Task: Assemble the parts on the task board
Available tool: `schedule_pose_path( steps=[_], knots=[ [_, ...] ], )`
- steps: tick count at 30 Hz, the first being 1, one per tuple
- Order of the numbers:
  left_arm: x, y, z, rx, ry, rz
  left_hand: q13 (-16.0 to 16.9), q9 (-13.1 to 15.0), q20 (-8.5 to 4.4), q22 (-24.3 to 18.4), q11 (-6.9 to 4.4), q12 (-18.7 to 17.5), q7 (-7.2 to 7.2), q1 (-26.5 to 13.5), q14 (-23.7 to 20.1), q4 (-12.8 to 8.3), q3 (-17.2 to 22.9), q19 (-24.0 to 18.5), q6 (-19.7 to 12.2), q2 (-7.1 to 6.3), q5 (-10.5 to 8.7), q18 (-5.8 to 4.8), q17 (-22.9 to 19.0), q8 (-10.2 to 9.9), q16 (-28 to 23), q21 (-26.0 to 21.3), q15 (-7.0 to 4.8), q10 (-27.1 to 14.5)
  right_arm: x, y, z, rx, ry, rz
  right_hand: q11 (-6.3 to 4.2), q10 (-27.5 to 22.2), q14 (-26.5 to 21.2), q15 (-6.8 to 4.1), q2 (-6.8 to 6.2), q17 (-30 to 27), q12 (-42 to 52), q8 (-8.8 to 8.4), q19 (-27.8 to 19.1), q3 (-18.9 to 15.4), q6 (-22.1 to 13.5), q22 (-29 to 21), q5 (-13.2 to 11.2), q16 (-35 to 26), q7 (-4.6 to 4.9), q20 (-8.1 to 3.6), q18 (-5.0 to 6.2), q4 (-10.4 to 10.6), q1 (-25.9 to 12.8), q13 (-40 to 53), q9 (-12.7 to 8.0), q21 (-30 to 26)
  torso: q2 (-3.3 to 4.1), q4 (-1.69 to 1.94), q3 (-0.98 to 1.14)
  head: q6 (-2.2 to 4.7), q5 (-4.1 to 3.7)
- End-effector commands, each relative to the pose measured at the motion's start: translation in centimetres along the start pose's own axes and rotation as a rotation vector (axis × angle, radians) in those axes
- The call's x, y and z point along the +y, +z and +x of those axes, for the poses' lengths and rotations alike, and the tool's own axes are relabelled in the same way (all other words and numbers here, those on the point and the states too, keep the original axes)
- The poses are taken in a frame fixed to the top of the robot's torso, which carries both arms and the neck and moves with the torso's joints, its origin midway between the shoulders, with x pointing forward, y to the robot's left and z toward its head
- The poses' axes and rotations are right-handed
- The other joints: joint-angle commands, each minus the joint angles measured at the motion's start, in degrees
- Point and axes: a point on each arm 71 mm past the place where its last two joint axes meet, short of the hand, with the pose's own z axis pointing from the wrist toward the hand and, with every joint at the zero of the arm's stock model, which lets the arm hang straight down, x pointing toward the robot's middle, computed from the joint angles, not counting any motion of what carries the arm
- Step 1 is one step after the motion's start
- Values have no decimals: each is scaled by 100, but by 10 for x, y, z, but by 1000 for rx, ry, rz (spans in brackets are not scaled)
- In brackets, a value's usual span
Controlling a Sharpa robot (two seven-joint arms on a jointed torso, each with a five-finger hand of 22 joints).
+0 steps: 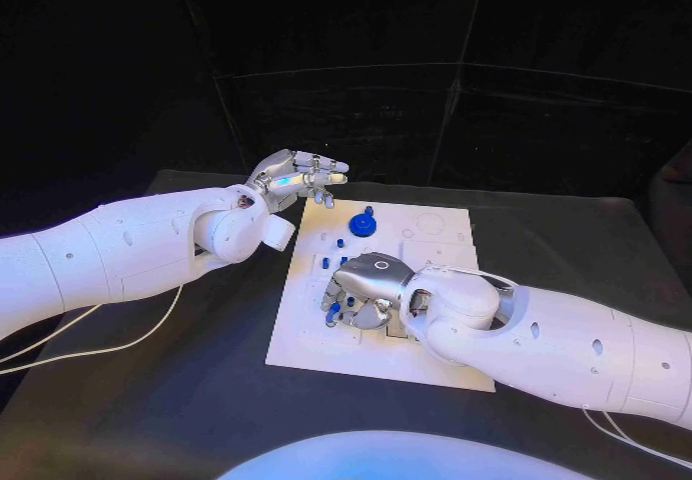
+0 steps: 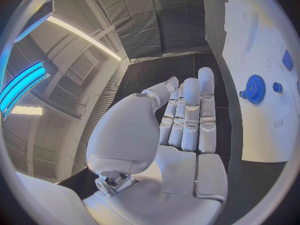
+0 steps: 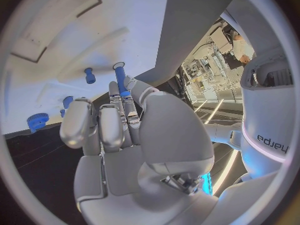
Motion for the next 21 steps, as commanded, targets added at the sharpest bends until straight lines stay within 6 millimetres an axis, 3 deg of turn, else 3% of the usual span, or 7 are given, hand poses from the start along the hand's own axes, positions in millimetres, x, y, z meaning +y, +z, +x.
schedule_pose_path(
  steps=[1, 21],
  knots=[
    [-1, 1, 1, 9, -7, 4, 5, -5, -4, -8, -2, 35, 16, 13, -23, -27, 0, -15, 18, 22, -5, 29, -5, 22, -40, -18, 2, -53, -1, 1, 1, 19, -42, 14, 17, 17, 132, 28, -38, -2, -30, -32, -2, 46, 18, -5, 27, 23, 37, 35, -68, -8, 9, 9, -5, 22, -2, 3, 1, -2, 2],
    [-1, 0, 0, 7, -7, 3, 4, -6, -4, -9, 0, 39, 18, 10, -23, -29, -2, -16, 15, 21, -5, 29, -8, 22, -40, -19, 2, -57, 3, 2, 9, 77, -60, 11, 18, 40, 127, 33, -76, -15, -38, -28, -8, 51, 30, -11, 24, 18, 36, 43, -65, -24, -25, 16, -1, 18, -5, 3, -2, -50, 17]
  ],
)
